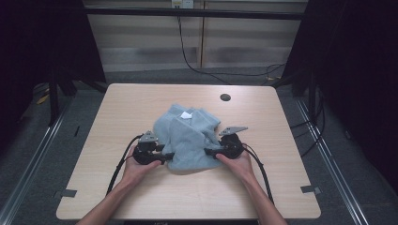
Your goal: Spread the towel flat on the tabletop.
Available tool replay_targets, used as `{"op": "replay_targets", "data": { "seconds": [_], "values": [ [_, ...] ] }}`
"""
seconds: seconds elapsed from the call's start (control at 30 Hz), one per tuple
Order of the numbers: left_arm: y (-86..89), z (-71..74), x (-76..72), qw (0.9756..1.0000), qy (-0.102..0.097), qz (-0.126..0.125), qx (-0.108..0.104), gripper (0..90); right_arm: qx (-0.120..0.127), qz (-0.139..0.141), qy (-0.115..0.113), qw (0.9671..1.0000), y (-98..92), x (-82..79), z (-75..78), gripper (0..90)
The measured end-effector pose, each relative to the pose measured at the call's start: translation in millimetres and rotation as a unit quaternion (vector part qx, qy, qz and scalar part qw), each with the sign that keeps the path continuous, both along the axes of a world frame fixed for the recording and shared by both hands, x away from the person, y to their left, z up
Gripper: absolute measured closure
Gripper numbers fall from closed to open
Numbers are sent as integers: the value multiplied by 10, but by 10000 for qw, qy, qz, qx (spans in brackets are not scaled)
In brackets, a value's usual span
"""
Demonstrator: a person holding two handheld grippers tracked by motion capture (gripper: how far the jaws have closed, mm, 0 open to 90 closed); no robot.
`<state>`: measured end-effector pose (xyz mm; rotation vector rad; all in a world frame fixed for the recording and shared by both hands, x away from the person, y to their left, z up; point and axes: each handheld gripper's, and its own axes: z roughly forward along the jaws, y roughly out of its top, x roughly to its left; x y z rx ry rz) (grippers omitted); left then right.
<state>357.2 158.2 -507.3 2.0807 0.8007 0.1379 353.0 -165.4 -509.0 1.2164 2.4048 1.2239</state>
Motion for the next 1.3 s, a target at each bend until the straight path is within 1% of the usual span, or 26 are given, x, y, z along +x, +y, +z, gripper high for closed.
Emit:
{"op": "replay_targets", "data": {
  "seconds": [0.03,0.13,0.2,0.23,0.3,0.33,0.43,0.53,0.63,0.67,0.7,0.73,0.77,0.8,0.87,0.9,0.93,1.0,1.03,1.07,1.1,1.13,1.17,1.2,1.27,1.3],
  "values": [
    [-5,7,-3,10000,13,-27,17,482,0,0,0,10000,0,0,0,499],
    [-15,19,-27,9998,-35,-132,120,555,-56,53,-60,10000,8,-67,0,669],
    [-10,21,-74,9995,-82,-222,197,582,-92,22,-38,9999,19,-111,5,708],
    [-1,16,-127,9996,-80,-239,158,593,-144,62,-66,9999,32,-149,11,733],
    [5,21,-166,9995,-63,-270,165,599,-171,95,-124,9997,42,-180,12,734],
    [17,31,-217,9993,-43,-322,202,600,-293,246,-174,9991,40,-263,34,738],
    [49,33,-355,9989,21,-442,146,601,-255,336,-111,9990,24,-342,41,738],
    [84,40,-507,9982,110,-587,90,600,-214,443,-57,9988,2,-528,50,735],
    [113,52,-678,9973,247,-696,51,593,-115,570,33,9983,-39,-818,62,711],
    [113,60,-747,9967,270,-763,64,593,-115,570,33,9983,-39,-818,62,711],
    [114,68,-812,9963,317,-799,67,583,-100,649,47,9978,-51,-958,79,683],
    [115,106,-931,9948,366,-940,136,570,-96,654,60,9978,-57,-1025,92,659],
    [115,106,-931,9948,366,-940,136,549,-57,667,72,9977,-68,-1088,105,632],
    [114,129,-994,9934,279,-1099,161,549,-57,667,72,9977,-68,-1088,105,632],
    [131,171,-1062,9920,344,-1213,96,510,-57,700,-19,9975,-104,-1198,159,546],
    [137,184,-1069,9919,341,-1219,49,475,72,630,-100,9979,-168,-1205,218,501],
    [148,204,-1056,9920,333,-1215,10,475,72,630,-100,9979,-168,-1205,218,501],
    [163,257,-993,9930,330,-1127,-118,433,320,455,-211,9982,-257,-1136,308,475],
    [170,292,-956,9939,260,-1050,-227,421,381,421,-260,9981,-278,-1106,343,468],
    [173,387,-885,9950,-2,-936,-361,388,480,269,-416,9976,-294,-1014,459,453],
    [168,432,-841,9948,-107,-916,-425,376,531,255,-438,9973,-285,-978,498,450],
    [168,432,-841,9948,-107,-916,-425,378,531,255,-438,9973,-285,-978,498,450],
    [136,484,-715,9961,-220,-723,-452,387,594,236,-536,9965,-229,-866,585,450],
    [136,484,-715,9961,-220,-723,-452,415,594,236,-536,9965,-229,-866,585,450],
    [97,452,-549,9973,-218,-522,-462,435,562,353,-483,9966,-97,-704,627,457],
    [79,396,-473,9979,-146,-383,-503,437,475,396,-487,9969,-43,-650,626,456]
  ]
}}
